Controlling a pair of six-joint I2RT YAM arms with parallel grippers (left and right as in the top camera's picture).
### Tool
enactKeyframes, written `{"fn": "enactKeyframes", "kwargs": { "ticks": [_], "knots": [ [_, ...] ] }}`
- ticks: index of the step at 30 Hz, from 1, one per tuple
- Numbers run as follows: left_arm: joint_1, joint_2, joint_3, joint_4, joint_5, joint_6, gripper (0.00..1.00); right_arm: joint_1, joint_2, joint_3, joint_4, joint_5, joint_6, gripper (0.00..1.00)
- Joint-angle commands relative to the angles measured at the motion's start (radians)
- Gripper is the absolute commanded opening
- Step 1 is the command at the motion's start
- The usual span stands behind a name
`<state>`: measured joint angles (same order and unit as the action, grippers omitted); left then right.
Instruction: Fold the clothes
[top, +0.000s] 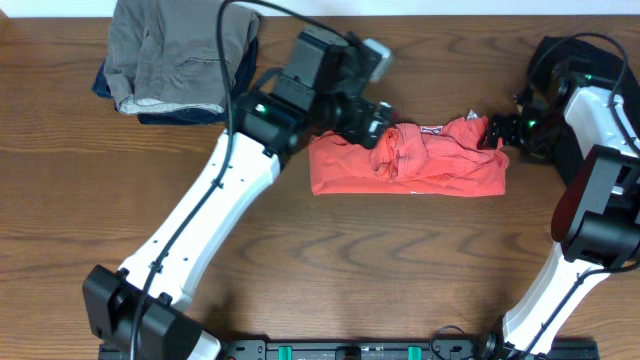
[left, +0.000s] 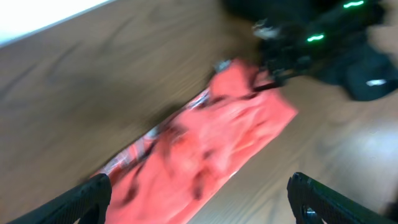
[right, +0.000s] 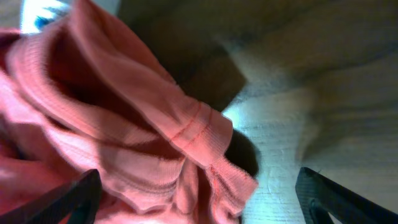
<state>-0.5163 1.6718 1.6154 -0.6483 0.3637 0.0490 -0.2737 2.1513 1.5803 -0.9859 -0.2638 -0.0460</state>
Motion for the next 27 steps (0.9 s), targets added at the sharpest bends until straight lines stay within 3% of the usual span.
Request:
{"fn": "enactKeyframes", "kwargs": {
  "ticks": [1, 5, 12, 18, 22, 27],
  "knots": [
    [0.062, -0.002, -0.001, -0.053, -0.092, 0.002, 0.92, -0.005, -0.013, -0.066, 0.041, -0.056, -0.012, 0.95],
    [0.151, -0.011, -0.001, -0.149, -0.092, 0.002, 0.92, -0.005, -0.013, -0.154, 0.124, -0.175, -0.011, 0.89],
    [0.264, -0.026, -0.001, -0.226, -0.092, 0.002, 0.92, -0.001, -0.013, -0.268, 0.198, -0.351, 0.020, 0.60],
    [0.301, -0.026, -0.001, -0.230, -0.096, 0.035, 0.92, -0.045, -0.014, -0.263, 0.242, -0.332, 0.102, 0.12],
    [0.320, -0.026, -0.001, -0.232, -0.131, 0.051, 0.92, -0.113, -0.014, -0.218, 0.241, -0.352, 0.112, 0.01],
    [0.347, -0.026, -0.001, -0.243, -0.160, 0.051, 0.92, -0.192, -0.014, -0.084, 0.124, -0.387, 0.055, 0.01]
  ]
}}
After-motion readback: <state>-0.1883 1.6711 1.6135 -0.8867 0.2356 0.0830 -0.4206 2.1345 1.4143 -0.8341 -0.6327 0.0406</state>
